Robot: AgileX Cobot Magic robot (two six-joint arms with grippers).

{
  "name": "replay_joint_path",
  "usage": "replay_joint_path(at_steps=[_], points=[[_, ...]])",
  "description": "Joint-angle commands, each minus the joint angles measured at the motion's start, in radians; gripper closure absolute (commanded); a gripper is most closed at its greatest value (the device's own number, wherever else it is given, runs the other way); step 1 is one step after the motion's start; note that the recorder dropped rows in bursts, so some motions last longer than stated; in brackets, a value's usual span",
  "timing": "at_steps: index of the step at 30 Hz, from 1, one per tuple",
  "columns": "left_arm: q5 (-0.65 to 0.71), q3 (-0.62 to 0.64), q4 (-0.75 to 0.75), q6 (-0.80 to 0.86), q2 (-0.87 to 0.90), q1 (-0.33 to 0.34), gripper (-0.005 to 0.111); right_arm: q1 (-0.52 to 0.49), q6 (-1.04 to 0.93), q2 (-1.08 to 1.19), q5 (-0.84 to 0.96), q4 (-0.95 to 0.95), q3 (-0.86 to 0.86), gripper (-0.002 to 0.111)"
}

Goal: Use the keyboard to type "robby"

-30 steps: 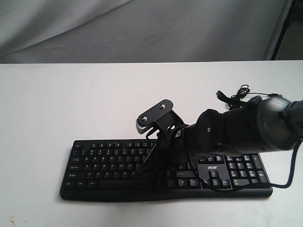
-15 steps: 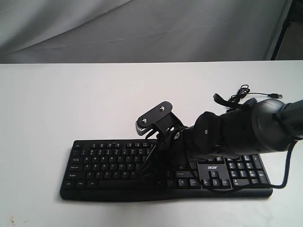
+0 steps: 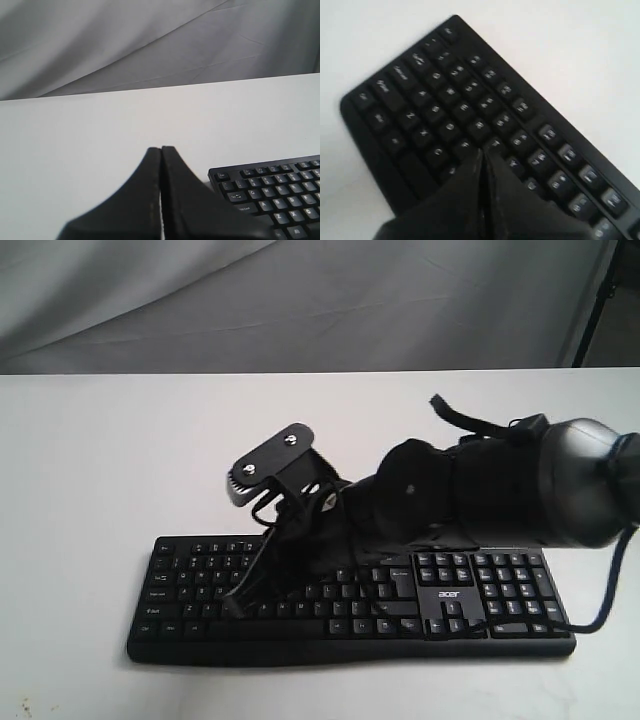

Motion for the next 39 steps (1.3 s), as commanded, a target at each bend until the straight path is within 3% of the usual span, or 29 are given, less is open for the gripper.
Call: replay_joint_path(at_steps=[1, 39], points=[[-0.007, 0.004, 0.005, -0.003, -0.003, -0.006, 0.107, 0.042, -0.008, 0.05, 0.007, -0.005, -0.024, 0.108], [-0.007, 0.004, 0.005, -0.003, -0.003, -0.006, 0.107, 0.039, -0.004, 0.136, 0.002, -0.096, -0.02, 0.108]])
